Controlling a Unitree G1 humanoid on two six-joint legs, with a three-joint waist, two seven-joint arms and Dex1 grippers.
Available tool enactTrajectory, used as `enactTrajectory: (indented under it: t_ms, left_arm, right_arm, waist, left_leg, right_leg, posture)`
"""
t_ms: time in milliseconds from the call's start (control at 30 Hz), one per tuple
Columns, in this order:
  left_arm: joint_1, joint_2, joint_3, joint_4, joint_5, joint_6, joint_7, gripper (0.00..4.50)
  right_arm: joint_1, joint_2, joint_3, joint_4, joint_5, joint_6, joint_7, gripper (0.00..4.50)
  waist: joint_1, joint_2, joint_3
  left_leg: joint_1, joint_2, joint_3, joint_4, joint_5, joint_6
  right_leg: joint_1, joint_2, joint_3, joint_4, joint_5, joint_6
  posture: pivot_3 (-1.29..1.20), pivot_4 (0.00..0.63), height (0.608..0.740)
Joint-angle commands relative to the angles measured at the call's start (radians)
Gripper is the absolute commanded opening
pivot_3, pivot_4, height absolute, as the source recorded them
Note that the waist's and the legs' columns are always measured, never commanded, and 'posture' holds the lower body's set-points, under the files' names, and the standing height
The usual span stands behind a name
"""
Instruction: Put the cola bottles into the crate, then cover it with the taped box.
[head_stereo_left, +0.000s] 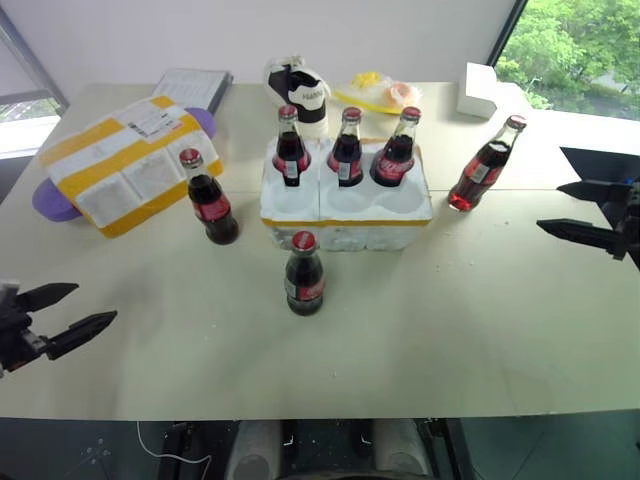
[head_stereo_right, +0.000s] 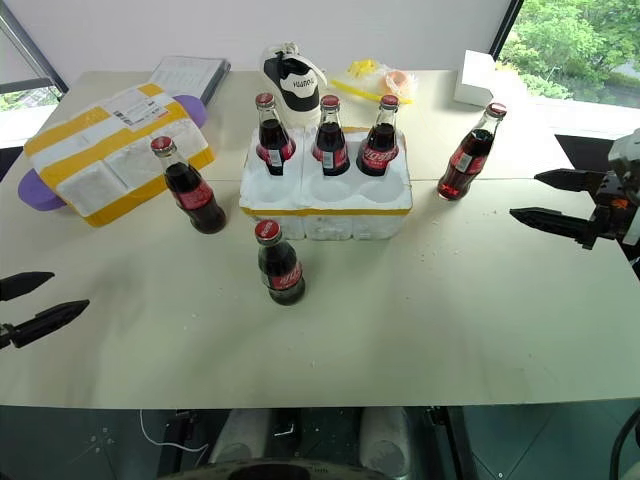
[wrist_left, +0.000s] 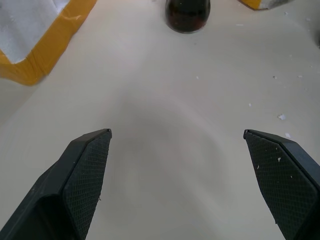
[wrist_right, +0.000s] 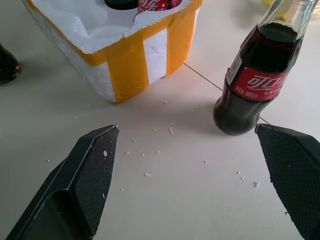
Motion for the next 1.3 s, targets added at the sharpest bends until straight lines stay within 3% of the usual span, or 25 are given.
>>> enactTrajectory:
  t_ms: [33,433,633,900,1300]
  left_arm:
    - [-0.014,0.002,0.030,-0.017,-0.019,0.000,0.000,4.41]
    - [-0.128,0.035,-0.017,0.011,-0.032,0.024,0.022,4.41]
    - [-0.233,0.065,-0.082,0.000,-0.089,0.066,0.007,4.41]
    - [-0.573,0.052,-0.380,0.153,-0.028,0.028,0.043,4.41]
    - [-0.908,-0.067,-0.645,0.448,0.092,-0.076,0.020,4.41]
  right_arm:
    - [-0.014,-0.008,-0.032,-0.005,0.012,-0.013,0.002,4.50]
    - [-0.007,-0.015,-0.052,-0.034,0.044,0.037,0.000,4.50]
    - [-0.054,-0.046,-0.079,-0.181,0.156,0.220,0.009,4.50]
    - [-0.079,-0.090,-0.108,-0.551,0.377,0.514,-0.014,4.50]
    - [-0.053,-0.031,-0.163,-0.786,0.553,0.642,-0.174,4.50]
  waist:
    - [0.000,0.000,0.000]
    - [0.001,0.000,0.000]
    - [0.001,0.001,0.000]
    - [0.004,0.002,-0.001]
    - [0.009,0.000,-0.001]
  left_leg:
    - [0.000,0.000,0.000,0.000,0.000,0.000]
    - [0.000,-0.001,0.000,0.000,0.001,-0.002]
    - [0.000,-0.001,0.000,0.001,0.002,-0.004]
    - [0.000,-0.002,-0.001,0.002,0.002,-0.004]
    - [0.000,-0.003,-0.001,0.004,0.003,-0.004]
  right_leg:
    - [0.000,0.000,0.000,0.000,0.000,0.000]
    - [0.000,0.000,0.000,0.001,0.002,0.003]
    - [0.000,0.000,0.000,0.003,0.002,0.003]
    - [0.001,0.000,0.000,0.004,0.002,0.003]
    - [0.002,0.000,0.000,0.004,0.002,0.003]
  posture:
    - [0.00,0.150,0.740]
    - [0.00,0.150,0.740]
    - [0.00,0.150,0.740]
    - [0.00,0.150,0.740]
    - [0.00,0.150,0.740]
